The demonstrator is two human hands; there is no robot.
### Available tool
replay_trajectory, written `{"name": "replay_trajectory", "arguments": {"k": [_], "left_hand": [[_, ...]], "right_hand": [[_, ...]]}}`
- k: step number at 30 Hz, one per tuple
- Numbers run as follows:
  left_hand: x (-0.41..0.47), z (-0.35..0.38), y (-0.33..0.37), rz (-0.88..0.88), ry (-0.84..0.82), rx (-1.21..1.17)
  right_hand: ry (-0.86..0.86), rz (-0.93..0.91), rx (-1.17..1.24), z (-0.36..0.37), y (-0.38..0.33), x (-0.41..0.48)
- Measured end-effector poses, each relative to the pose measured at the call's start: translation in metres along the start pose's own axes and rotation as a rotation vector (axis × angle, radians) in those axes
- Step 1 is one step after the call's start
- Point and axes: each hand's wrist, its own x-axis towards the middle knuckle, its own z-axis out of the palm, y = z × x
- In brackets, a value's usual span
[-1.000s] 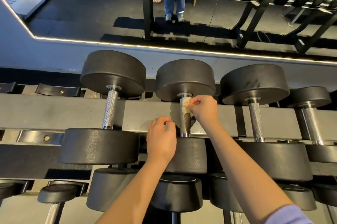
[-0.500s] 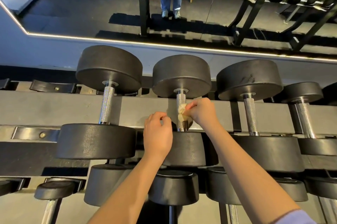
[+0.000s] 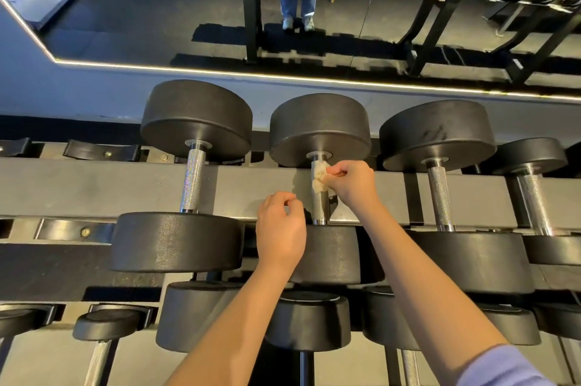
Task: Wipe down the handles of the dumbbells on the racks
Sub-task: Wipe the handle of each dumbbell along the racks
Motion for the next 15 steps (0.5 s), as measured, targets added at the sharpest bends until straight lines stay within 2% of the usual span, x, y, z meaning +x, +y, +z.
{"name": "replay_trajectory", "arguments": {"k": [6, 12, 15], "left_hand": [[0.003, 0.000, 0.001, -0.032, -0.067, -0.019], [0.013, -0.007, 0.008, -0.112, -0.272, -0.087], [0.020, -0.007, 0.014, -0.092, -0.332, -0.156]], "right_hand": [[-0.178, 0.054, -0.145, -0.009, 0.010, -0.017], [-0.100, 0.003, -0.039, -0.007, 0.012, -0.027], [-0.093, -0.054, -0.047, -0.006, 0.010, -0.032]]}}
